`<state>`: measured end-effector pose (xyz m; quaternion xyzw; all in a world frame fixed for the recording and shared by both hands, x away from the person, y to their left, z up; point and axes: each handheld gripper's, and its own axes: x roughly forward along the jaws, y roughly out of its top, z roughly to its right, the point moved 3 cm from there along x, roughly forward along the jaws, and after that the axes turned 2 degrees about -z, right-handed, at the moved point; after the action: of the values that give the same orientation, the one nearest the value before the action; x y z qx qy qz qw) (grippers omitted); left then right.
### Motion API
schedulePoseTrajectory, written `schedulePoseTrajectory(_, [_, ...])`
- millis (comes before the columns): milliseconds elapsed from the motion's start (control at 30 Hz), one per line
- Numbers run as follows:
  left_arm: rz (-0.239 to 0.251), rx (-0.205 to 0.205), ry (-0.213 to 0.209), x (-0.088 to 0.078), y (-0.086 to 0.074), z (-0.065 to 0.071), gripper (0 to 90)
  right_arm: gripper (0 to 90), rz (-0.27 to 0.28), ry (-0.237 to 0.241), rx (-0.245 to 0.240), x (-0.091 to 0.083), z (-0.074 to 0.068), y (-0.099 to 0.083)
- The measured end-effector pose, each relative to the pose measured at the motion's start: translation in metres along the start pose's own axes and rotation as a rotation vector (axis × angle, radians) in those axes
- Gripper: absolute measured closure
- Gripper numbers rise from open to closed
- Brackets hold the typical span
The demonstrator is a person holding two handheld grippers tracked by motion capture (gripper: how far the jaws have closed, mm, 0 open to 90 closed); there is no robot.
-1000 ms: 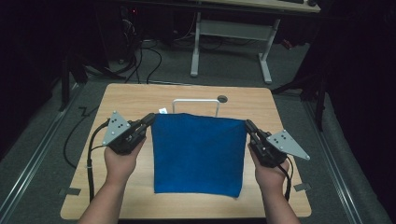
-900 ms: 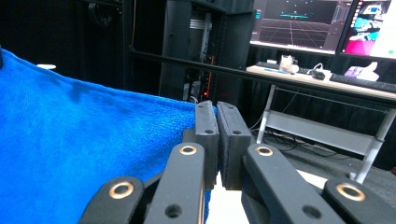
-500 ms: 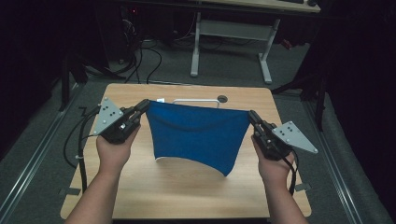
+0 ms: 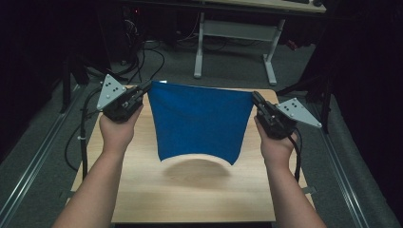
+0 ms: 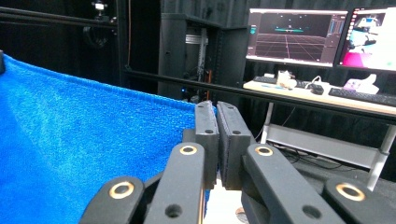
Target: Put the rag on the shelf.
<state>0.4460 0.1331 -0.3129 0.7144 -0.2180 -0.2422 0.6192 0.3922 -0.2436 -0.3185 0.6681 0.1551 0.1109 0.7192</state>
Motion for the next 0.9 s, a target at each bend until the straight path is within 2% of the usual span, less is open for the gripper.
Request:
schedulePoseTrajectory(67, [0.002,0.023,0.007,0.005,0.001,-0.003,89.1,88.4,0.001,-0.005,0.005,0.006,0.003,0.002])
schedulePoseTrajectory(300, [0.007,0.026,0.029,0.025,0.007,-0.019,89.1,88.4,0.007,-0.012,0.018,0.030,0.012,0.009])
schedulePoseTrajectory(533, [0.022,0.045,0.054,0.044,0.016,-0.029,89.1,88.4,0.014,-0.035,0.005,0.054,0.023,0.018])
schedulePoseTrajectory(667, [0.003,0.063,0.084,0.061,0.016,-0.037,89.1,88.4,0.009,-0.053,0.001,0.071,0.030,0.023])
schedulePoseTrajectory(733, [0.005,0.056,0.096,0.069,0.015,-0.042,89.1,88.4,0.000,-0.060,-0.011,0.080,0.032,0.024])
schedulePoseTrajectory(900, [-0.042,0.069,0.114,0.089,0.007,-0.051,89.1,88.4,-0.037,-0.080,-0.020,0.101,0.040,0.020])
